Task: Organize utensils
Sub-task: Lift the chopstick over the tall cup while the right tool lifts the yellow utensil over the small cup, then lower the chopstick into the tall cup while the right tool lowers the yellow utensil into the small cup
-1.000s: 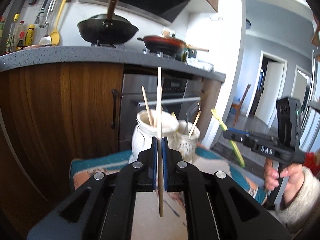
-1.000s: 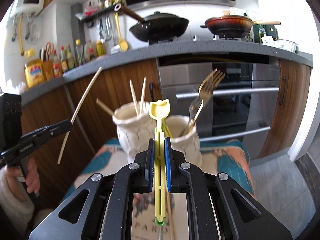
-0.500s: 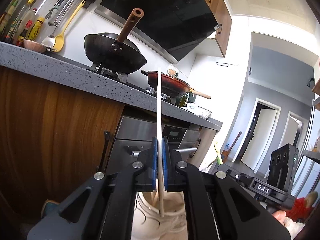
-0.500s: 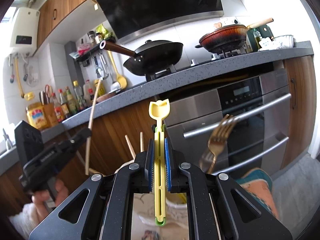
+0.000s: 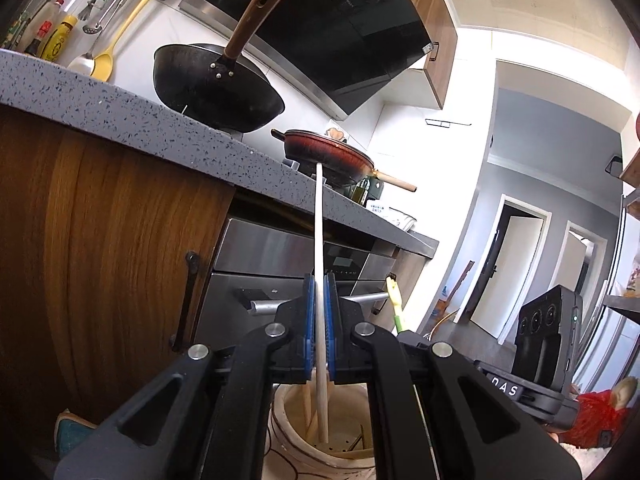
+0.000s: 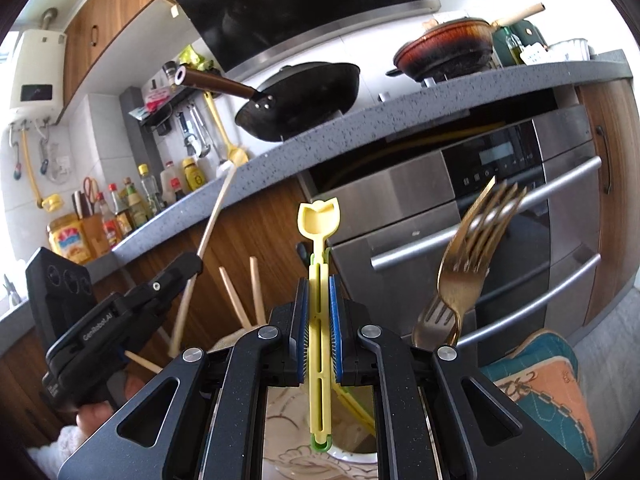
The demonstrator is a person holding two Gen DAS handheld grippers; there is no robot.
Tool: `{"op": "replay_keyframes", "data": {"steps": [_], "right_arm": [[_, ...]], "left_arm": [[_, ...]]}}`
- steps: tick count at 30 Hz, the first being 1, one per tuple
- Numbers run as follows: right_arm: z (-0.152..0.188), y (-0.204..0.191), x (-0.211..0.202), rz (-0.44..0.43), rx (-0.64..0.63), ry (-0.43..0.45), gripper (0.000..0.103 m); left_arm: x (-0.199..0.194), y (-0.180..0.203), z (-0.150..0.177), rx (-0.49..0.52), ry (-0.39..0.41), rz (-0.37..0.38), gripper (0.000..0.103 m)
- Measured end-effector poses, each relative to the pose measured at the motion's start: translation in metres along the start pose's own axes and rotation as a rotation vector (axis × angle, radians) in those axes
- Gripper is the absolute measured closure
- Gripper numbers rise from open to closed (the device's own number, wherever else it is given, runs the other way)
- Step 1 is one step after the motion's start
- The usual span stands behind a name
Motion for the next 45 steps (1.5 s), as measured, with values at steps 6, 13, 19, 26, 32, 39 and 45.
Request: {"op": "replay_keyframes", "data": {"steps": [6, 13, 19, 26, 32, 39, 45], "right_arm": [[0.008, 0.004, 0.002, 0.005, 0.012, -0.010, 0.092], [0.009, 0.004, -0.002, 0.004, 0.012, -0.003, 0.092], [0.007, 0.005, -0.011, 0.014, 0.000, 0.014, 0.092], [-0.002, 0.010, -0.020, 0.007, 0.017, 0.077, 0.092], [-0.001, 0.015, -0.010, 0.013, 0.045, 0.073, 0.092], [0.004, 0.014, -0.009, 0.014, 0.036, 0.065, 0.092], [0.006, 0.015, -0.007, 0.017, 0.035, 0.066, 0.092]], "left_arm": [[0.004, -0.002, 0.008, -0.028, -0.011, 0.020, 0.099], [-0.003, -0.002, 0.014, -0.008, 0.007, 0.021, 0.099], [-0.017, 0.004, -0.009, 0.028, 0.044, 0.014, 0.099], [-0.061, 0.009, -0.031, 0.092, 0.028, 0.020, 0.099], [-0.070, 0.011, -0.027, 0.122, -0.064, 0.020, 0.099], [-0.067, 0.013, -0.010, 0.152, -0.153, 0.002, 0.099], [-0.056, 0.010, 0.002, 0.166, -0.203, -0.036, 0.099]]}}
Point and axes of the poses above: each gripper's, at about its wrist camera, not at the fingertips, and x roughly the way its jaws point, y to its right, z to its underside, the point moved 5 cm from there along x, roughly the way its jaws point, and after that the axes turned 5 degrees about y, right-handed, at the moved point
